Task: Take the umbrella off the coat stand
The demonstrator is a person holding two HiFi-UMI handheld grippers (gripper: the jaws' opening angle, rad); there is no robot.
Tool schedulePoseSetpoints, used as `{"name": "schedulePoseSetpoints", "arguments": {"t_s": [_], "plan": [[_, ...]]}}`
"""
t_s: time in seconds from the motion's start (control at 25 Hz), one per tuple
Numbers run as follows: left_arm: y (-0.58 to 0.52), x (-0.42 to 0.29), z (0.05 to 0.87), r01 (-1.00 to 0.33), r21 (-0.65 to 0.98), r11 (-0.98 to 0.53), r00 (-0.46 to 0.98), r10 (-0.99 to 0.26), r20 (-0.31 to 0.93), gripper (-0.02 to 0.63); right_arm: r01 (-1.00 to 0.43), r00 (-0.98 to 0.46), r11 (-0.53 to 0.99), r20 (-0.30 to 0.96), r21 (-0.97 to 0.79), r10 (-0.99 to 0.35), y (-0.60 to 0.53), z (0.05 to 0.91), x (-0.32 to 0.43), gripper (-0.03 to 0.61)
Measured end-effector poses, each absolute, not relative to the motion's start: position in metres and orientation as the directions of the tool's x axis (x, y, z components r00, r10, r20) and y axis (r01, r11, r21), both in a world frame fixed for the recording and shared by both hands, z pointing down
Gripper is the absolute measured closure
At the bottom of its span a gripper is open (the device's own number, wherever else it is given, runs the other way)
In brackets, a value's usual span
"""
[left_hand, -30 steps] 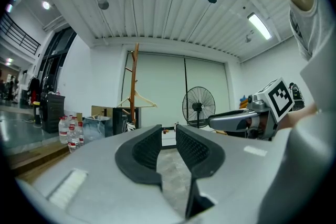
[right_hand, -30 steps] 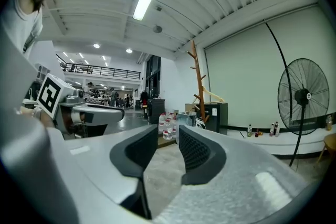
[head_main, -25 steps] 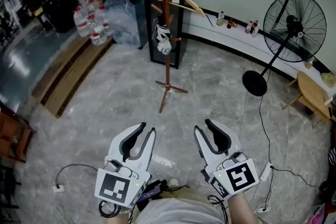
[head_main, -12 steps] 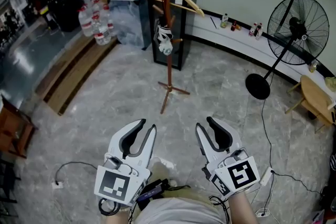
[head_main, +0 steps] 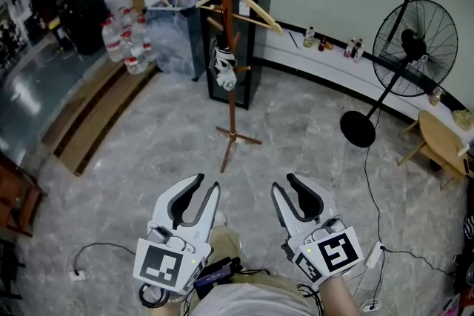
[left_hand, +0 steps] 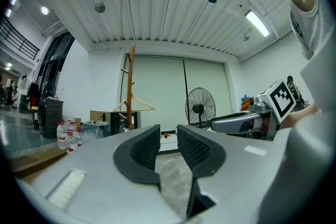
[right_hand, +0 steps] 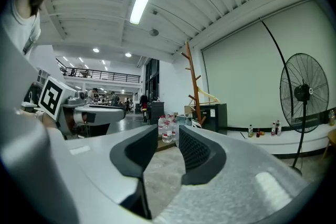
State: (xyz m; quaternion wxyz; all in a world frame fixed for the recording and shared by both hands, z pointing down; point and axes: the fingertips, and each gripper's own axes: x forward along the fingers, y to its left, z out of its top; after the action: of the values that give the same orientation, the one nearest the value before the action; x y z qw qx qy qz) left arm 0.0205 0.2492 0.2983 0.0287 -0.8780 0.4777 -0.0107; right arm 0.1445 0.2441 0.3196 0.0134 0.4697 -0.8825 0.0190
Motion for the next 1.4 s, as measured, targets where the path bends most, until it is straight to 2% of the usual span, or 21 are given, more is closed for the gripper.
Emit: {"name": "schedulePoseSetpoints", "arguments": {"t_s": [1.4], "plan": [[0.002, -0.026, 0.283, -0.776, -0.008, -0.631, 0.631, -0.776, 0.000, 0.506, -0.871, -0.490, 0.491, 0.076, -0.006, -0.868, 0.010, 0.301, 0.091, 0.457]]}}
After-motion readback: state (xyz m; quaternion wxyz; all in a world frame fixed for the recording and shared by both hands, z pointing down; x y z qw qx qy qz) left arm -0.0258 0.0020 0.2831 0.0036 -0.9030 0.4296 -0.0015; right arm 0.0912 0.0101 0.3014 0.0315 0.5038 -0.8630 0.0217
